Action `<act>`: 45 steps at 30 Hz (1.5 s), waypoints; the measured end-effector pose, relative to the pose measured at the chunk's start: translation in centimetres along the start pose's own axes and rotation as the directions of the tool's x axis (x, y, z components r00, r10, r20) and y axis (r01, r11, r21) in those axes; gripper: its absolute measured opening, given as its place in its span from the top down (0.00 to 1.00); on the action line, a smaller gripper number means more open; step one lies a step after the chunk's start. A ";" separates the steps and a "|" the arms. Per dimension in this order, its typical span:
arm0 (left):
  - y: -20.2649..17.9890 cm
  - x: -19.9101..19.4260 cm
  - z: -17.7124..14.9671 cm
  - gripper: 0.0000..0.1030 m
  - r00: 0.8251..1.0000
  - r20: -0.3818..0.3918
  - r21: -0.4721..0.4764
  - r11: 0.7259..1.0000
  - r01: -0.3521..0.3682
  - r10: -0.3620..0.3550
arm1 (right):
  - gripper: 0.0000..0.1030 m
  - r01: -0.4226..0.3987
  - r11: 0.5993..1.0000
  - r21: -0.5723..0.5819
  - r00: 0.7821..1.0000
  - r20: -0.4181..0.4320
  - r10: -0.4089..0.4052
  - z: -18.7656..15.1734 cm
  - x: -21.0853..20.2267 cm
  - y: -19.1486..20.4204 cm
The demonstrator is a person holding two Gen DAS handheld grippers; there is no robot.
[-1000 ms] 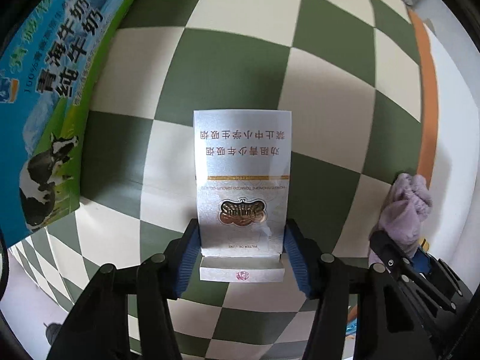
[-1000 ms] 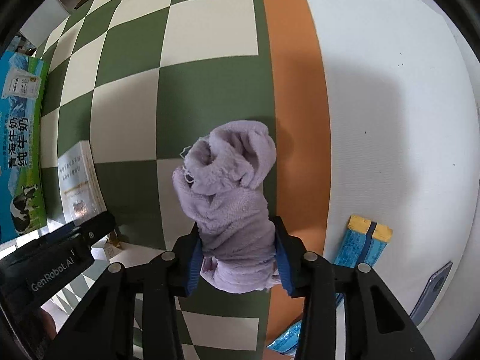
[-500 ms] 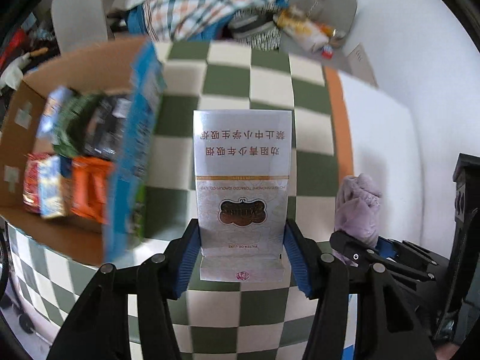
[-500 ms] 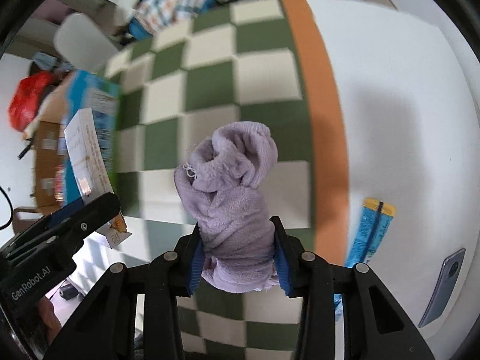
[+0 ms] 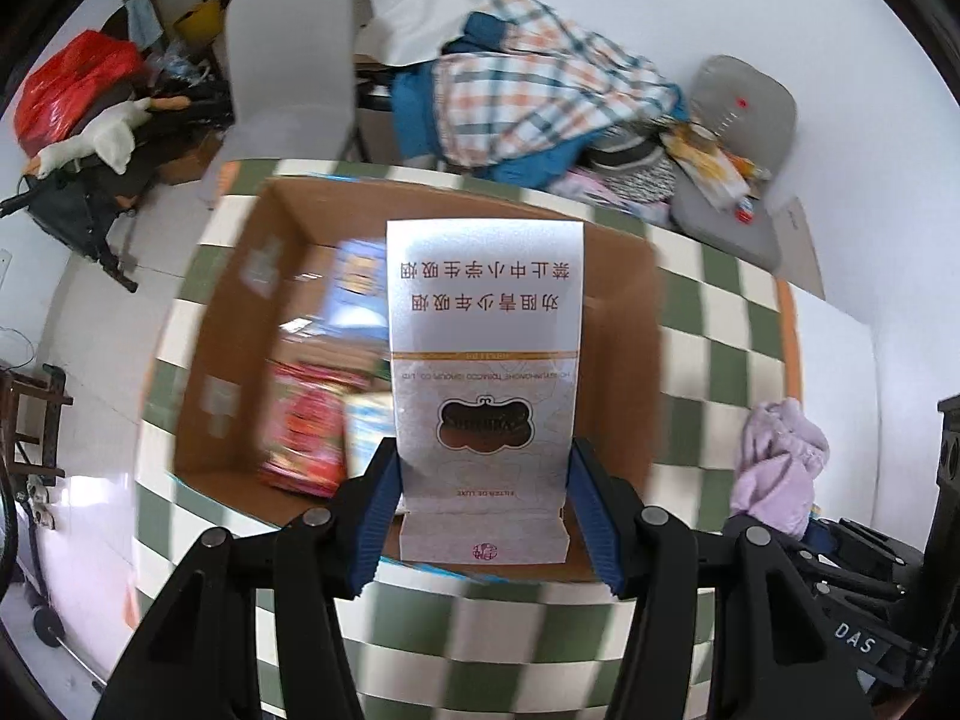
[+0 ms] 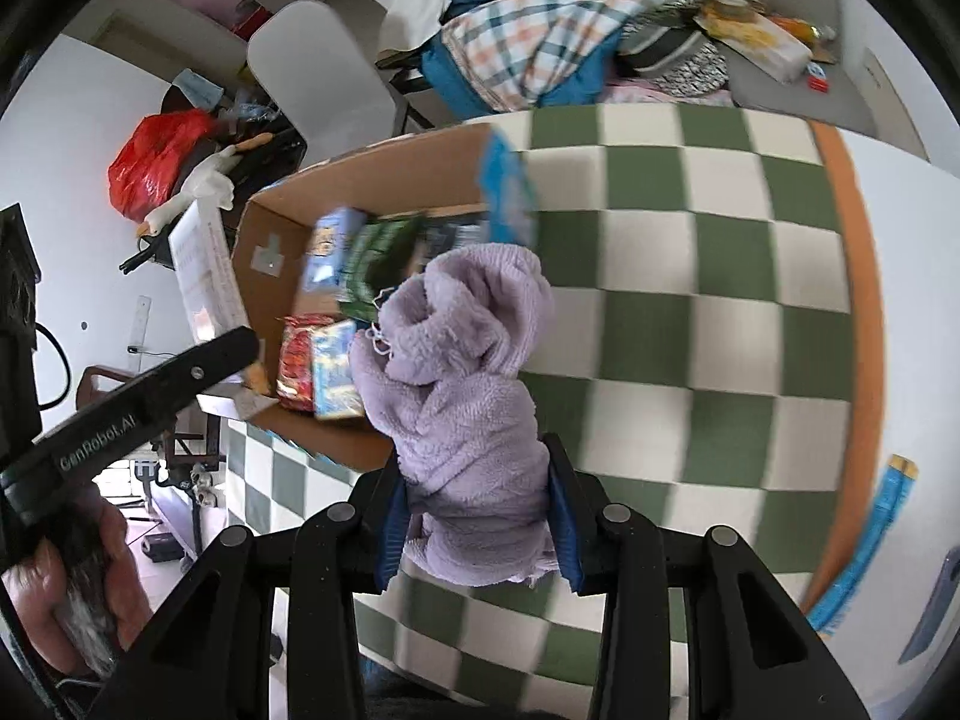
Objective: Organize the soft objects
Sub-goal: 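Carry the white card box and lilac towel into the box and open both tools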
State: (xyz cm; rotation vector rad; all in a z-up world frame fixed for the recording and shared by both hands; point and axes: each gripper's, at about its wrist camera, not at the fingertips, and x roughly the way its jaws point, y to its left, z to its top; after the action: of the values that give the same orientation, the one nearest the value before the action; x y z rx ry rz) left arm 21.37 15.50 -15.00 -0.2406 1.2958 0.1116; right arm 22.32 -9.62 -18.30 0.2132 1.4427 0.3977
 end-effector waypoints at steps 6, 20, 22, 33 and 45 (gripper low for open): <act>6.9 3.0 4.0 0.49 0.997 -0.047 0.048 0.997 -0.058 0.060 | 0.59 0.125 0.990 0.064 0.992 -0.022 -0.124 1.9 5.0 6.4; 11.9 13.9 9.2 0.49 0.953 -0.241 0.213 0.968 -0.131 0.182 | 0.59 0.517 0.837 0.180 0.855 -0.156 -0.495 3.6 16.6 9.3; 11.5 14.3 9.6 0.48 0.953 -0.253 0.226 0.968 -0.111 0.168 | 0.58 0.557 0.810 0.181 0.829 -0.179 -0.530 3.7 17.6 9.0; 10.7 16.0 10.0 0.41 0.923 -0.323 0.254 0.958 -0.130 0.211 | 0.16 0.559 0.811 0.175 0.827 -0.191 -0.528 3.7 17.7 9.8; 11.5 10.7 8.7 0.11 0.959 -0.270 0.169 0.985 -0.043 0.088 | 0.00 0.415 0.882 0.222 0.909 -0.060 -0.413 3.9 11.2 11.8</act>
State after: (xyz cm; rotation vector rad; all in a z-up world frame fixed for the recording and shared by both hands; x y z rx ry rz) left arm 29.97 28.14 -24.39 -0.0746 1.5843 0.0286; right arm 25.44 5.94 -23.65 0.0824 1.4982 -0.1222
